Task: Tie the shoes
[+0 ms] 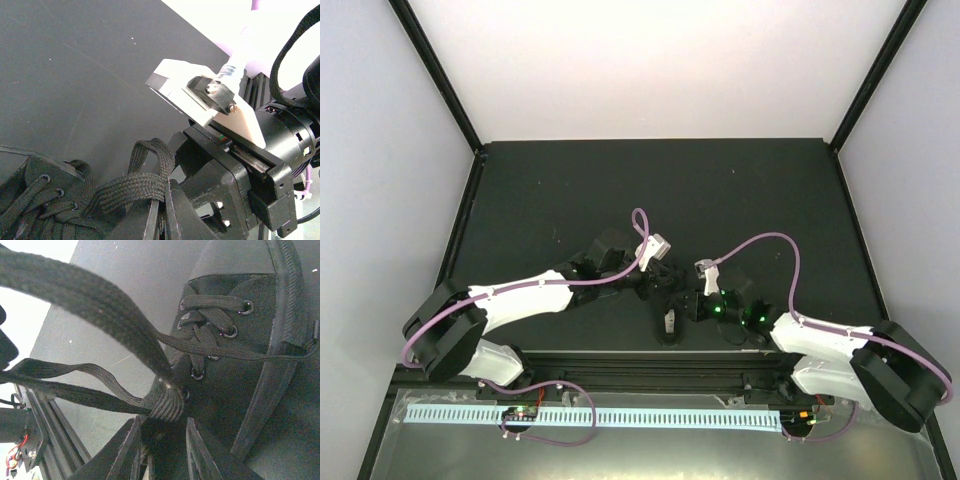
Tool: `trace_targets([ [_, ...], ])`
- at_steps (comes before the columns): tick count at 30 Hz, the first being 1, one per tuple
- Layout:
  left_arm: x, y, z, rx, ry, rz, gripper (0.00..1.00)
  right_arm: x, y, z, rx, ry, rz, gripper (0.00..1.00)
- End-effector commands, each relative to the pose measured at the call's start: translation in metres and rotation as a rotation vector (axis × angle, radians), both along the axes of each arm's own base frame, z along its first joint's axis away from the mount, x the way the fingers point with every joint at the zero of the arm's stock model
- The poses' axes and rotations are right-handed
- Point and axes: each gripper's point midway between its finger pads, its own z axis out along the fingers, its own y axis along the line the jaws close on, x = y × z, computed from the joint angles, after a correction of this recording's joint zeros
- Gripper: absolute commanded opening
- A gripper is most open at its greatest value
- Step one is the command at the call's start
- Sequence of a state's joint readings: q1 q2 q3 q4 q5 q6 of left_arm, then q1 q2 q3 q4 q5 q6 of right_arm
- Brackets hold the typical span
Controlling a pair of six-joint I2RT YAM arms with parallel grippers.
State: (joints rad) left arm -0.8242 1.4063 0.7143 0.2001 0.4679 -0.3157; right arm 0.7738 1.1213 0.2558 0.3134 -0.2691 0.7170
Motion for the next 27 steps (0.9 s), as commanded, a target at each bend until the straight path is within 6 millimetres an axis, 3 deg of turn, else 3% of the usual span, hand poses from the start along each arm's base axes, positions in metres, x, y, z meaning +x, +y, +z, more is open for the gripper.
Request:
trace_targets([
  [1,0.006,-0.003,0.019,-0.045,-0.040,0.002,0.02,0.005,0.011,0.013,0.048,-0.035,0.019,0.25],
  [8,0.006,-0.004,0.019,-0.045,-0.041,0.000,0.02,0.005,0.010,0.014,0.051,-0.039,0.017,0.05],
  [18,0.006,-0.004,0.021,-0.048,-0.046,0.001,0.01,0.000,-0.018,0.009,-0.034,-0.028,-0.069,0.08],
  [21,0.006,-0.004,0.020,-0.046,-0.045,0.002,0.02,-0.004,-0.022,0.011,-0.032,-0.031,-0.067,0.03],
  [24,0.006,-0.003,0.020,-0.043,-0.045,0.002,0.01,-0.015,-0.014,0.028,0.037,-0.057,0.005,0.02],
  [27,0.006,-0.002,0.019,-0.036,-0.045,0.002,0.02,-0.026,-0.002,0.062,0.134,-0.133,0.073,0.02],
])
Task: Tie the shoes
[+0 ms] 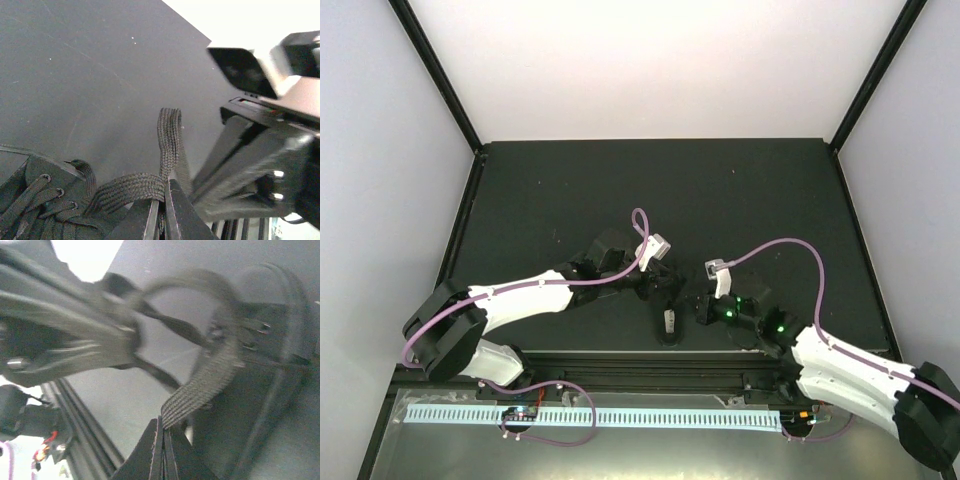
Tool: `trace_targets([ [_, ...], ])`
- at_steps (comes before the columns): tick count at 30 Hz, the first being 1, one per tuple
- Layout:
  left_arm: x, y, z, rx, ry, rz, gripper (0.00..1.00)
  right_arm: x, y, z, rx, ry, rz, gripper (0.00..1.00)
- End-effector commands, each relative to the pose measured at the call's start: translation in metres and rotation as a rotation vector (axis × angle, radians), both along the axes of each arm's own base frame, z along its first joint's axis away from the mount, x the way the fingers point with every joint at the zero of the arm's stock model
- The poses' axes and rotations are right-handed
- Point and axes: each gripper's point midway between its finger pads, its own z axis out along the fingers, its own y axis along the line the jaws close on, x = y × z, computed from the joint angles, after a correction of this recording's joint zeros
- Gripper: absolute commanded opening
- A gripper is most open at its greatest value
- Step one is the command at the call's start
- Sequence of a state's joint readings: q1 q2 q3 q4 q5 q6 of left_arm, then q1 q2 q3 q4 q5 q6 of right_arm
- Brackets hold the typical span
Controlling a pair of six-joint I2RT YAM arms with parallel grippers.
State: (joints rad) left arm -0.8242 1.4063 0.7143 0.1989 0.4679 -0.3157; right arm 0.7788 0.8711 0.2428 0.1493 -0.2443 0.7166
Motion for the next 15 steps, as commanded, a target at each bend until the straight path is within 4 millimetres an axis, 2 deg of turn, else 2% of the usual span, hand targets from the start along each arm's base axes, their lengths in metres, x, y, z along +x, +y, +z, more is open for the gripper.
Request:
trace_targets([
  [1,0.006,-0.002,0.019,-0.035,-0.046,0.002,0.01,-0.021,0.016,0.044,0.121,-0.106,0.116,0.01],
  [4,0.006,-0.002,0.020,-0.034,-0.047,0.004,0.02,-0.032,0.027,0.076,0.192,-0.181,0.165,0.02],
  [6,0.007,-0.002,0.020,-0.032,-0.047,0.004,0.01,-0.037,0.036,0.080,0.198,-0.193,0.188,0.02],
  [12,0.008,-0.003,0.021,-0.031,-0.048,0.002,0.01,-0.044,0.071,0.036,0.105,-0.115,0.248,0.02],
  [15,0.008,-0.003,0.021,-0.032,-0.048,0.001,0.01,-0.041,0.078,0.016,0.045,-0.078,0.244,0.03],
])
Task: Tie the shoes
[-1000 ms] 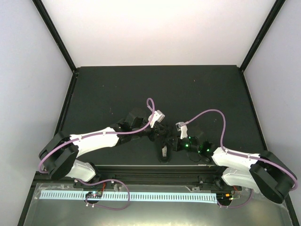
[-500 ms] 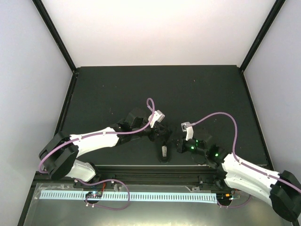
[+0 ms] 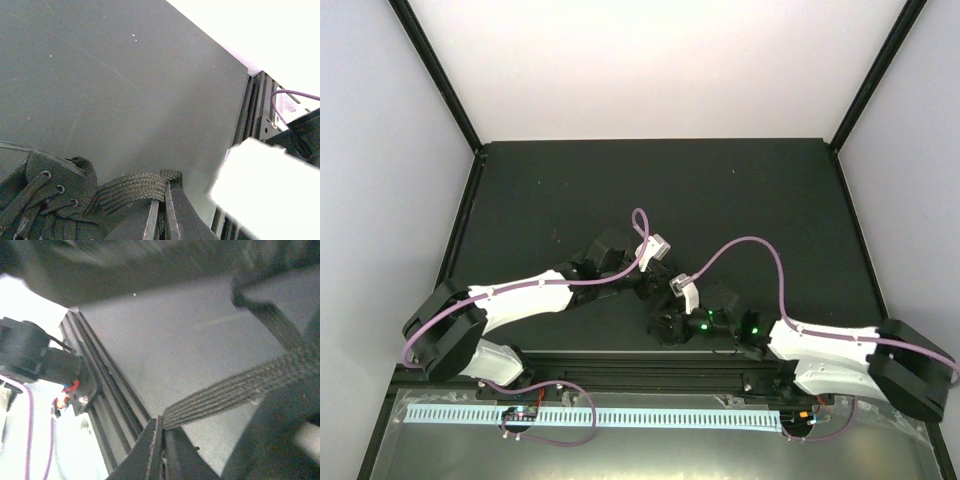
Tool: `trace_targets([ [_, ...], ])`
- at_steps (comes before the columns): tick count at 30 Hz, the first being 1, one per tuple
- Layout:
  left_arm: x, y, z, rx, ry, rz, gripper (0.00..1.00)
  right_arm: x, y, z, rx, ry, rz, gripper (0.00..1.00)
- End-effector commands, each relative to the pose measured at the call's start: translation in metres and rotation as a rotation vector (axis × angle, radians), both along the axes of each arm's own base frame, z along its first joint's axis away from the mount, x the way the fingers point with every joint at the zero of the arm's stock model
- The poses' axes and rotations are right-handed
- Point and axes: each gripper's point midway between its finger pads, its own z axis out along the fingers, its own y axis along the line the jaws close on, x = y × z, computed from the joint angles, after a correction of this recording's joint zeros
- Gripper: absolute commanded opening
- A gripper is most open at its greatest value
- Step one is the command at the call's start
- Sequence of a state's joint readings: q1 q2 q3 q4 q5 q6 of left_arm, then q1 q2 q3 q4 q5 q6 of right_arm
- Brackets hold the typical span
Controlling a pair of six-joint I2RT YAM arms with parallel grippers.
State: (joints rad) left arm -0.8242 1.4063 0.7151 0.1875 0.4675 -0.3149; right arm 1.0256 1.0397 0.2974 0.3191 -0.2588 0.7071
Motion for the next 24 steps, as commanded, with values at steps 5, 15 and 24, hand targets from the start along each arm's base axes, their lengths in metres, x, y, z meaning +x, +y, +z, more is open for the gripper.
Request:
trace_targets([
  [5,0.008,-0.004,0.023,-0.040,-0.057,0.002,0.02,0.014,0.000,-0.002,-0.036,-0.041,-0.080,0.45],
  [15,0.007,-0.001,0.024,-0.032,-0.062,-0.003,0.02,0.025,-0.064,0.023,-0.048,-0.213,-0.202,0.88],
  [24,0.007,0.000,0.023,-0.028,-0.063,0.003,0.02,0.011,-0.046,0.036,0.073,-0.202,0.006,0.62],
])
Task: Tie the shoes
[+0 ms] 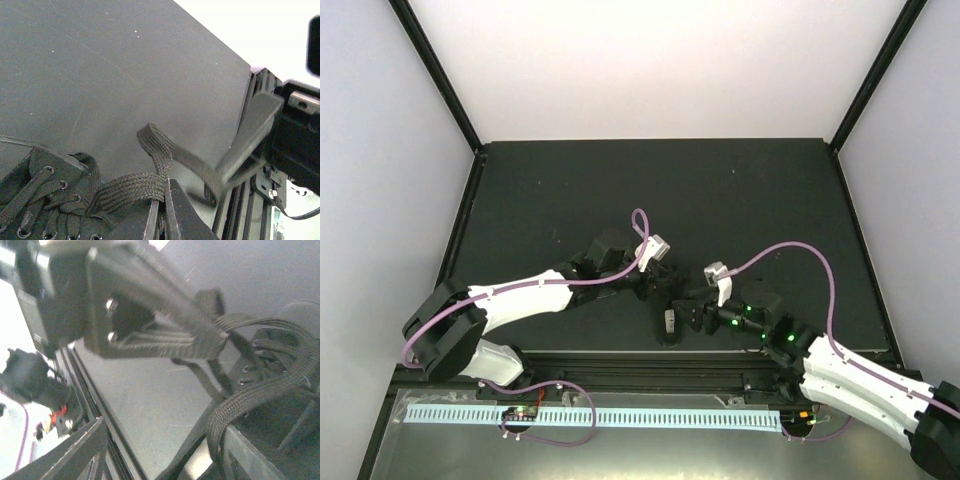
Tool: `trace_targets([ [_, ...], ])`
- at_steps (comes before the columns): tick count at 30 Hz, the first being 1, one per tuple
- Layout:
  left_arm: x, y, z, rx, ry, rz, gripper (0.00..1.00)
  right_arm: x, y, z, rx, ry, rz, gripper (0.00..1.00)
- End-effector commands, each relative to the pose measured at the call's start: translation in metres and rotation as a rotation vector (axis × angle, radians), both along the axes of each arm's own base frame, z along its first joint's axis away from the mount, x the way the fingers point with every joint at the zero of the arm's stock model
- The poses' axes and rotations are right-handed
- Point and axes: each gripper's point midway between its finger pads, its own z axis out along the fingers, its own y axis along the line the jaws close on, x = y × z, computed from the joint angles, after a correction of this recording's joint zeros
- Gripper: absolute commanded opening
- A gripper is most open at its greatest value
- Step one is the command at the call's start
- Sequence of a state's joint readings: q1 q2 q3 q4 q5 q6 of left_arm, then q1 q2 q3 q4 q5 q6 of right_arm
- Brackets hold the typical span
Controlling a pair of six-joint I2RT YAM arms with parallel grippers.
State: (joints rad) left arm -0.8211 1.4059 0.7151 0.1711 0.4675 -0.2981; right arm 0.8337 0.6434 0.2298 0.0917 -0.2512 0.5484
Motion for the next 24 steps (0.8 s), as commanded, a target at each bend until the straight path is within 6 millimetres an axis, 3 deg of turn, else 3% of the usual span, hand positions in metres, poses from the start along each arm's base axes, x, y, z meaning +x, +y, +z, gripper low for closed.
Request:
trace_targets([
  [1,0.007,-0.002,0.027,-0.043,-0.061,0.008,0.02,-0.018,0.018,0.004,0.032,0.002,0.163,0.54],
  [4,0.008,-0.002,0.027,-0.046,-0.061,0.011,0.01,-0.014,0.021,0.000,0.027,0.016,0.156,0.32],
  [10,0.008,-0.003,0.027,-0.046,-0.059,0.009,0.02,0.000,0.016,-0.012,-0.002,0.046,0.060,0.13],
  [14,0.009,-0.003,0.027,-0.044,-0.060,0.009,0.02,-0.003,0.022,-0.014,0.034,0.077,0.087,0.02],
  [20,0.010,-0.005,0.030,-0.050,-0.064,0.009,0.02,-0.018,0.043,0.005,0.112,0.064,0.159,0.02],
  [24,0.011,-0.005,0.032,-0.055,-0.065,0.013,0.02,-0.026,0.060,-0.016,0.072,0.113,0.185,0.02],
])
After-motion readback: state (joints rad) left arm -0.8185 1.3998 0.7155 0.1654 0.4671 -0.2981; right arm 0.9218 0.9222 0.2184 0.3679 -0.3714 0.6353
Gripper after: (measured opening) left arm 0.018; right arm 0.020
